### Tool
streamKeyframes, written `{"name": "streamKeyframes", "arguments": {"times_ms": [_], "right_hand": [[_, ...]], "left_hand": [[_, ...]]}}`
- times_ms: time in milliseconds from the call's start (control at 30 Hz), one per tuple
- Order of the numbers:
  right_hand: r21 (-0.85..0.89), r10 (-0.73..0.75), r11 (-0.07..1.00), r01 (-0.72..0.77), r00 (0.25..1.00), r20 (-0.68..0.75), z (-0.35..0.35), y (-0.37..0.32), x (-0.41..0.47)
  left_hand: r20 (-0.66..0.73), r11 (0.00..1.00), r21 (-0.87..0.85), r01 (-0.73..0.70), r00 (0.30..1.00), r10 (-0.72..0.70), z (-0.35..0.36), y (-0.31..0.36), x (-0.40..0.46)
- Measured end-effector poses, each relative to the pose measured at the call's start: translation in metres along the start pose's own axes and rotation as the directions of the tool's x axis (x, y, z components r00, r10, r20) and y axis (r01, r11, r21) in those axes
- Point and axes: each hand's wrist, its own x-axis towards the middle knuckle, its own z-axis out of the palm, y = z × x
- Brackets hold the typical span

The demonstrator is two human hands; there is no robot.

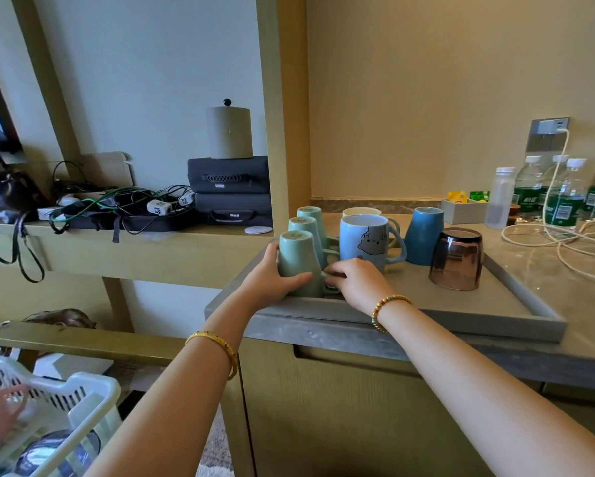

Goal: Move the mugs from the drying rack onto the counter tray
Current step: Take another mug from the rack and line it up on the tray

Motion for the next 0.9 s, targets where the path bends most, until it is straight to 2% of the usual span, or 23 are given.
{"name": "streamKeyframes", "arguments": {"times_ms": [167, 333, 800, 900], "right_hand": [[-0.097, 0.057, 0.993, -0.067, 0.993, -0.106, 0.004, 0.002, 0.002], [-0.081, 0.113, 0.989, -0.122, 0.987, -0.114, 0.006, 0.004, 0.004], [-0.102, 0.085, 0.99, -0.096, 0.991, -0.103, 0.007, 0.003, 0.003], [-0.069, 0.045, 0.996, -0.06, 0.979, -0.2, 0.003, -0.003, -0.002]], "left_hand": [[-0.089, 0.994, 0.106, 0.016, 0.996, -0.006, 0.008, -0.005, 0.003], [-0.129, 0.982, 0.187, 0.01, 0.992, 0.015, 0.011, -0.007, 0.002], [-0.18, 0.966, 0.258, -0.008, 0.982, 0.057, 0.015, -0.007, -0.002], [-0.162, 0.962, 0.264, -0.063, 0.981, 0.109, 0.012, -0.009, -0.012]]}}
